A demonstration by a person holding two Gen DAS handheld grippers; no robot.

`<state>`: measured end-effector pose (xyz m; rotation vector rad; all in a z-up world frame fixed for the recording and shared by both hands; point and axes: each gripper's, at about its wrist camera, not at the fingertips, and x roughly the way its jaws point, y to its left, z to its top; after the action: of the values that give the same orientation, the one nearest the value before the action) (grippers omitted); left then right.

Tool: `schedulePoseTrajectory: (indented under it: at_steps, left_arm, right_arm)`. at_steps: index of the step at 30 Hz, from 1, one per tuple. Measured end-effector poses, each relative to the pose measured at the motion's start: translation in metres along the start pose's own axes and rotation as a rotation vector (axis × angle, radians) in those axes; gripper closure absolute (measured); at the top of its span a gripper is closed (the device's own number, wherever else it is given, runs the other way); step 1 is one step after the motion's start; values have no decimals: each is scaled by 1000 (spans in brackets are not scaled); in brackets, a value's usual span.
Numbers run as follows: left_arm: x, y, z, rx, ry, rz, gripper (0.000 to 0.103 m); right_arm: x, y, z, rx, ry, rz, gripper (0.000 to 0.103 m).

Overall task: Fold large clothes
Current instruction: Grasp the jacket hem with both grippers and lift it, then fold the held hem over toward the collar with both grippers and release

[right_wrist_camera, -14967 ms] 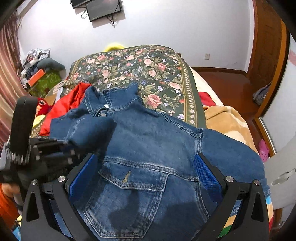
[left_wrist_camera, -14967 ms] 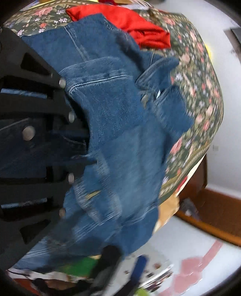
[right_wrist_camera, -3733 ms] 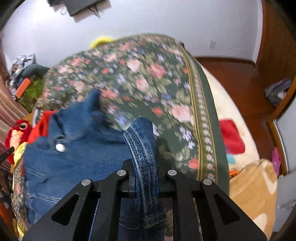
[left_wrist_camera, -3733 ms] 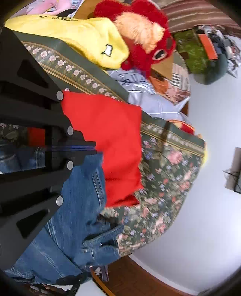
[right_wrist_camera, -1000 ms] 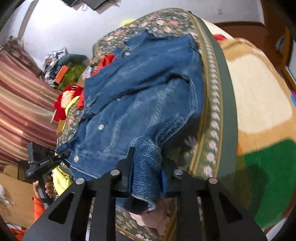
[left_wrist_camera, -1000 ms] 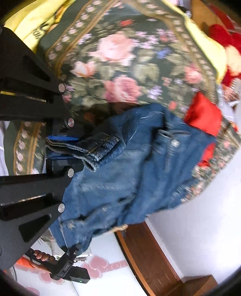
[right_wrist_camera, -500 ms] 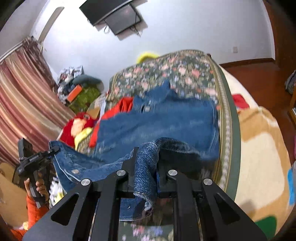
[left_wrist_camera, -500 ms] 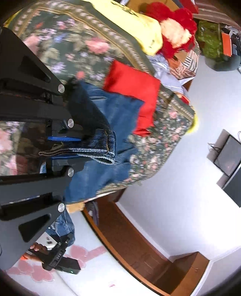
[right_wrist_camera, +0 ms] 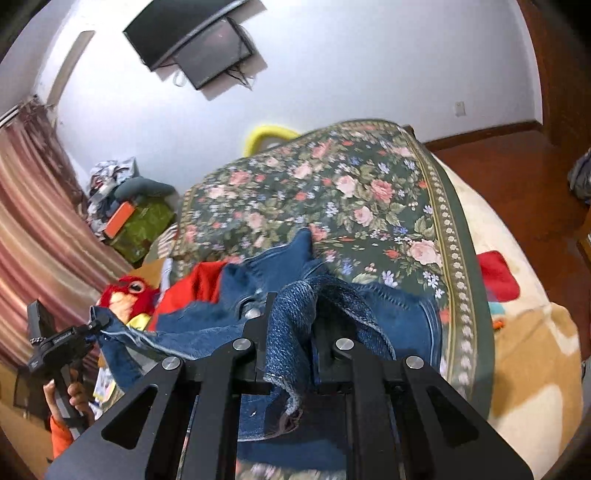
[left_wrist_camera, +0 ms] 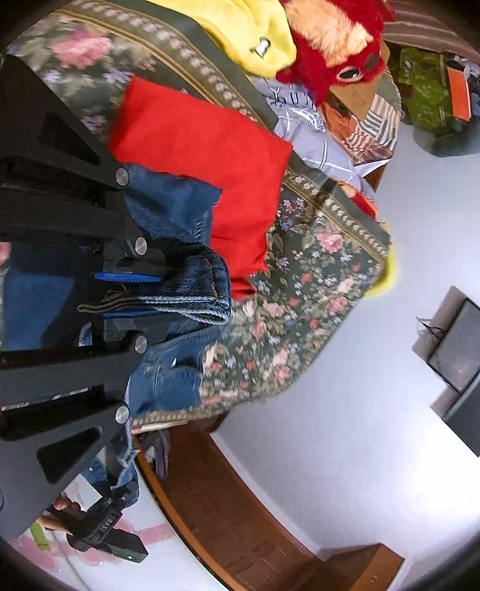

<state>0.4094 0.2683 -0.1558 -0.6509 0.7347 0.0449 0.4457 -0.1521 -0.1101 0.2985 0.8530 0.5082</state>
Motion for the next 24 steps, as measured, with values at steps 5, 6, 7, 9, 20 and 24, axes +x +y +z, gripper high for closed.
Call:
schedulePoseTrajectory:
  at_steps: [5, 6, 7, 9, 20, 24]
  left_arm:
    - [63, 13, 2, 46, 93, 84, 92]
    - [76, 18, 1, 51, 120, 101, 91]
    - [85, 22, 0, 54, 142, 113, 91]
    - [100, 31, -3, 60, 177, 128, 87]
    - [83, 23, 7, 131, 228, 139, 69]
    - [48, 17, 17, 184, 92, 257, 43]
  right_arm:
    - [52, -31, 2, 39, 79, -37, 91]
    - [62, -38, 1, 43, 100, -43, 91]
    - [71, -44, 2, 46, 119, -48, 90]
    - [85, -54, 1, 58, 162, -49, 90]
    - [59, -46, 9, 25, 197, -21, 84]
    - [43, -45, 13, 48, 211, -39, 84]
